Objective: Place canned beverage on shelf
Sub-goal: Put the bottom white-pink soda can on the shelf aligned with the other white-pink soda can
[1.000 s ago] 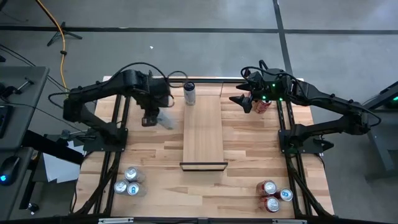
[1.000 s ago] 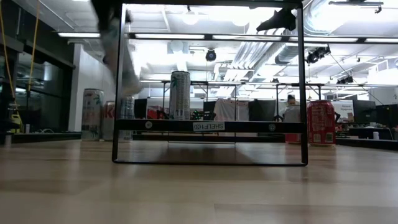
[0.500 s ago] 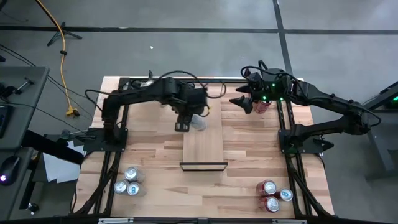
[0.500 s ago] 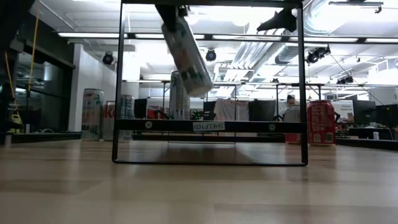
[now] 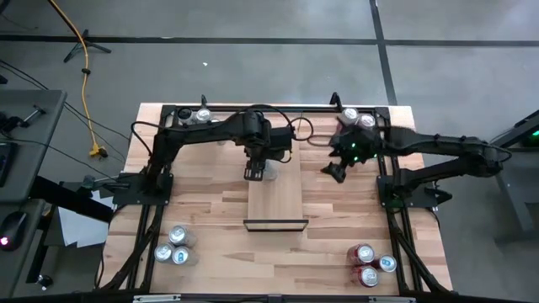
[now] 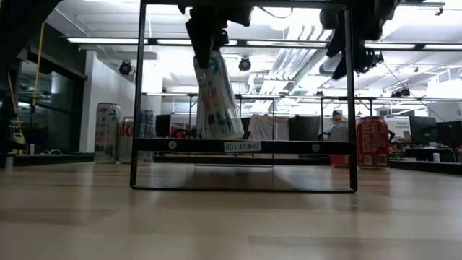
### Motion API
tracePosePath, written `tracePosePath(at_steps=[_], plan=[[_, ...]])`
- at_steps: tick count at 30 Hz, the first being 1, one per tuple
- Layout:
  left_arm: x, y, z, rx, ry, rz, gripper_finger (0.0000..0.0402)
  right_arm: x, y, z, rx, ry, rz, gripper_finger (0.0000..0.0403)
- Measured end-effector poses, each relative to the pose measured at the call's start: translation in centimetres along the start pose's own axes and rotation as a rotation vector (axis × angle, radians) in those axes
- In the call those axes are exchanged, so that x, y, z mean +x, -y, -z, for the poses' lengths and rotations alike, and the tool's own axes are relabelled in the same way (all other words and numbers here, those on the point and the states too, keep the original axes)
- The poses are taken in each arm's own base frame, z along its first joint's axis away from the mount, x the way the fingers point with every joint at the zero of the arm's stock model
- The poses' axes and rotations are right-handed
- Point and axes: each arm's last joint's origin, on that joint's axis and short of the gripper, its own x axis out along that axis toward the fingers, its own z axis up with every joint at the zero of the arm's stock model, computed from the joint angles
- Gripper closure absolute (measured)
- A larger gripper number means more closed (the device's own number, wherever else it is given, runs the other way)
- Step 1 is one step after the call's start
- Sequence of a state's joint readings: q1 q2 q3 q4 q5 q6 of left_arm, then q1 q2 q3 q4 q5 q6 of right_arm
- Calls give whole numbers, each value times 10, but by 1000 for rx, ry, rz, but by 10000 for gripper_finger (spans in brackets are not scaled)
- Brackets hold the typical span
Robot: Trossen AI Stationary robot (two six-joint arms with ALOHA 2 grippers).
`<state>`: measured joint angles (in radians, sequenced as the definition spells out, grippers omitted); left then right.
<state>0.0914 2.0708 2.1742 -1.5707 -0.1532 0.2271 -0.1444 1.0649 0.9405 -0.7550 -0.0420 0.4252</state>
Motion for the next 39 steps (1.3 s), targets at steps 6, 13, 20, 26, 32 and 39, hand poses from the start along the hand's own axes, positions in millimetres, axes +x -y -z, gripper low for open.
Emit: tracePosePath(at_steps=[6,13,20,26,32,39], plan=[[4,-1,-2,27,-5,2,239,39,-10,14,94,201,-190,59],[5,-9,-4,22,31,-10,237,63,-2,34,310,400,-224,61],[6,-9,-7,27,49,-15,236,72,6,46,475,426,-239,114],[7,-8,-10,27,76,-21,229,82,4,42,574,448,-267,220],[6,-6,-12,31,88,-23,213,109,0,38,617,456,-323,384],[6,-5,-13,33,99,-25,210,131,-6,38,650,401,-385,396]])
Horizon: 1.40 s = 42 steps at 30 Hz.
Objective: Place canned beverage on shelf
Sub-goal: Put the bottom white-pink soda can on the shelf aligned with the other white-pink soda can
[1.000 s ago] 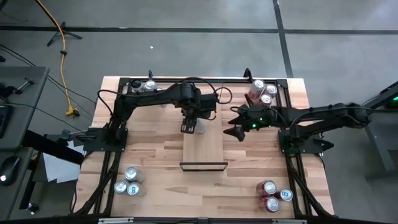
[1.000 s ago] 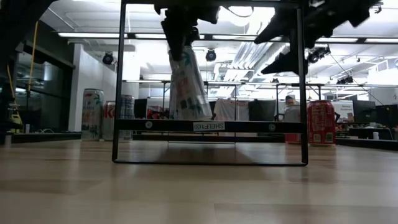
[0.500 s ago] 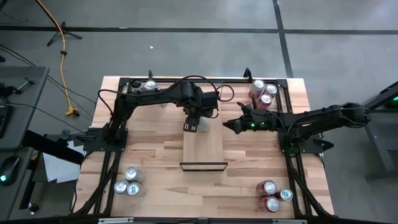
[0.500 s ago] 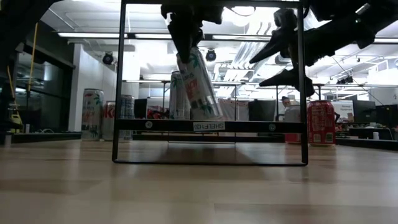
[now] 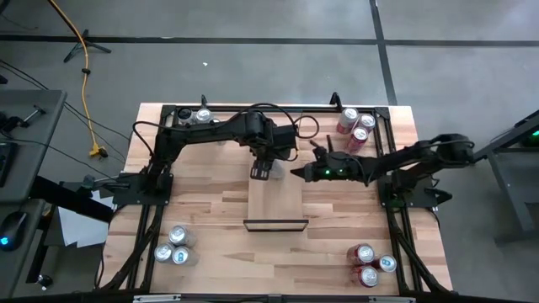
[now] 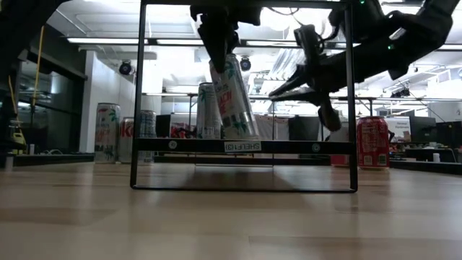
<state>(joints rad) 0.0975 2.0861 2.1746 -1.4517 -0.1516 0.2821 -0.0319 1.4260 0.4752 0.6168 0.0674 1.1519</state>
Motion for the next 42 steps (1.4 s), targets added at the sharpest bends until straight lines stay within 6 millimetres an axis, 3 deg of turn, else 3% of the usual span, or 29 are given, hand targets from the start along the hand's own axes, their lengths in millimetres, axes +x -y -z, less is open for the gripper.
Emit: tracePosePath(at_steps=[9,42], plan=[[0,-2,-6,-10,59,-16,208,26,-5,6,-36,-36,19,401],[-1,-3,-7,-22,74,-40,187,27,-2,-1,-60,-20,31,403]])
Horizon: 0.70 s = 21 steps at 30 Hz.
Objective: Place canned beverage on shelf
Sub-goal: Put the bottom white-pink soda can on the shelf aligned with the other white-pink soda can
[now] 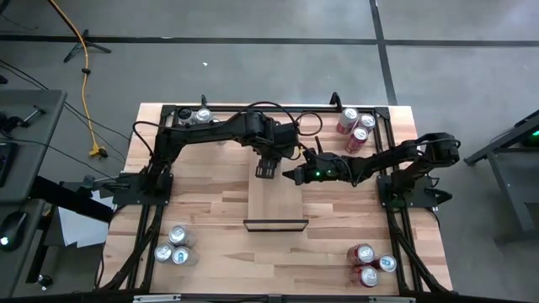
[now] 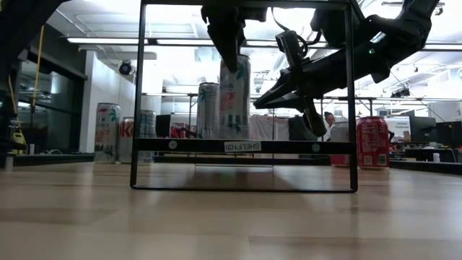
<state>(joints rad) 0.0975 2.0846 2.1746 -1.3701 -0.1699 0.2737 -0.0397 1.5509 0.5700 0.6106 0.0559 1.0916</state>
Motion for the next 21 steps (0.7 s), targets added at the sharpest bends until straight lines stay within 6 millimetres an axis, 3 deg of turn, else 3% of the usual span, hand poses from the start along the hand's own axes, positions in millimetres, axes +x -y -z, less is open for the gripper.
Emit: tracePosePath(at_steps=[10,21], plan=[[0,0,0,-2,4,12,181,0,0,0,0,0,0,403],[0,-1,-1,-2,16,5,111,0,0,0,-11,-4,-1,403]])
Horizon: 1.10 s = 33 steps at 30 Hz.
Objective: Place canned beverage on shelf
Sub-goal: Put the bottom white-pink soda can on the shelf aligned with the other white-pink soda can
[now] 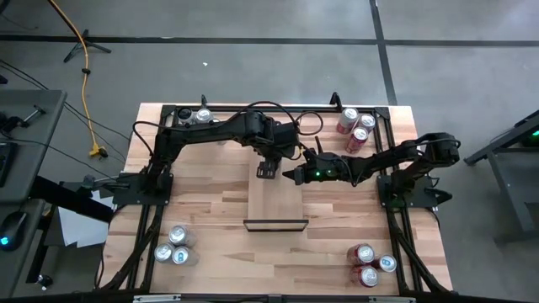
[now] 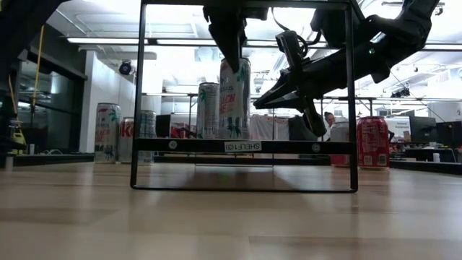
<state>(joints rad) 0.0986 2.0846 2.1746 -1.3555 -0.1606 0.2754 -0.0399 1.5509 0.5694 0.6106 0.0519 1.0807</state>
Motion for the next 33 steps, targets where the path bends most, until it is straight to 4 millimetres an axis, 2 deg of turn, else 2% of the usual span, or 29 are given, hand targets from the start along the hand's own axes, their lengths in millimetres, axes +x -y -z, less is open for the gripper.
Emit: tracePosePath(at_steps=[3,8,13,17,23,28,30,33], plan=[[-3,0,2,42,-13,-6,100,-1,-1,-1,-28,-27,-18,403],[-28,-2,11,32,5,-75,100,-9,-1,-8,-81,-81,-18,403],[-61,-4,23,-127,90,-71,100,-25,-4,-22,-138,-88,-3,403],[-90,-4,34,-278,181,-13,101,-42,-15,-30,-137,-97,-61,403],[-125,2,46,-331,297,-46,100,-46,-28,-15,-21,-217,-137,403],[-134,12,61,-401,397,-116,101,-45,-35,2,-3,-193,-107,403],[-129,20,75,-458,434,-130,102,-46,-37,6,-9,-182,-105,403],[-110,37,101,-555,510,-132,102,-47,-40,10,-8,-180,-113,403]])
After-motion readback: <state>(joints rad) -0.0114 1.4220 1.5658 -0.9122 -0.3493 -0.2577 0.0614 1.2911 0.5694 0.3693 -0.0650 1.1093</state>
